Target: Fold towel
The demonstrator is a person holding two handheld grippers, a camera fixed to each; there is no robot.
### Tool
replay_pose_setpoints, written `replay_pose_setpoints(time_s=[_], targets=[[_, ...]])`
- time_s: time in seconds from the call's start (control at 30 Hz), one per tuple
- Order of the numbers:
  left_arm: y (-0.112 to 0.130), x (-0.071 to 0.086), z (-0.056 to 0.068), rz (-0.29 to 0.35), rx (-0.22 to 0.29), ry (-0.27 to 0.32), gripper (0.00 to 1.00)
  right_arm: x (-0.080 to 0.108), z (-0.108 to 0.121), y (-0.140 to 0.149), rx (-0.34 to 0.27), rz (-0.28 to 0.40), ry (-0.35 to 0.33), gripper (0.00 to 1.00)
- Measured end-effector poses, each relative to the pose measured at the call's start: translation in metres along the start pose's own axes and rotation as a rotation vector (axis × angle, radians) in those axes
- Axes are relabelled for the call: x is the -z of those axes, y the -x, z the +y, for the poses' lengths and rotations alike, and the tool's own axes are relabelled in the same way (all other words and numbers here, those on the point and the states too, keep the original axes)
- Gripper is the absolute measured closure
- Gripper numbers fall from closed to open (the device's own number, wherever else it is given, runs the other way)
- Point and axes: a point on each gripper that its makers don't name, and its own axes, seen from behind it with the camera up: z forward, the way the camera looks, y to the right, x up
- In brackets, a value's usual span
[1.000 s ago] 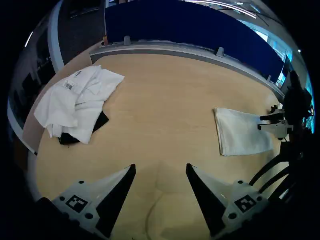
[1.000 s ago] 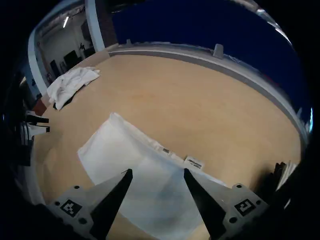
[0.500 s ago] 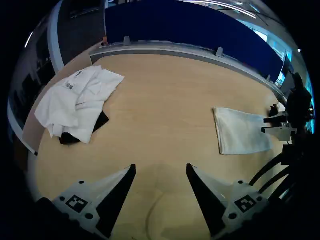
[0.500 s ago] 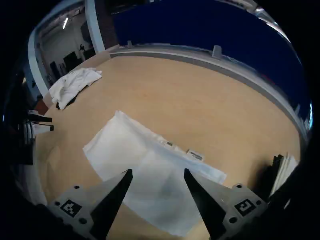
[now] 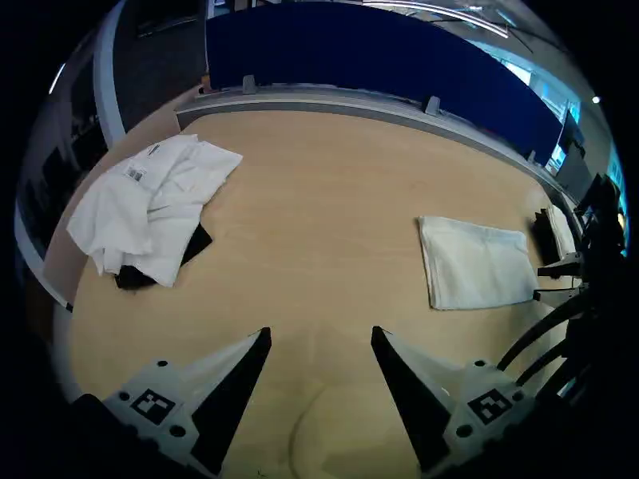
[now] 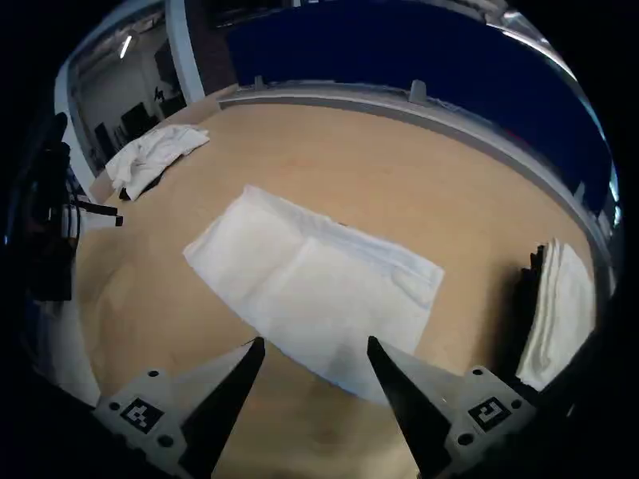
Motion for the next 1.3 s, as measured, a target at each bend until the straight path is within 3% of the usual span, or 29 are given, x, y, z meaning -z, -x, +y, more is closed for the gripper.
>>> replay_pose_setpoints(time_s=[0.4,0.7,0.93,1.3], targets=[[0.002,0.006,0.0,0.003,0.006,0.002,0.07,0.014,0.031,0.041,-0.01,-0.043,0.049,0.0],[0.002,0.006,0.003,0.004,-0.001,0.004,0.07,0.01,0.04,0.048,-0.017,-0.053,0.063,0.02],[0.002,0.007,0.003,0.004,0.0,0.005,0.07,0.007,0.045,0.054,0.005,-0.061,0.071,0.24],[0.002,0.005,0.005,0.003,-0.004,0.007,0.07,0.006,0.052,0.054,0.013,-0.058,0.087,0.48]])
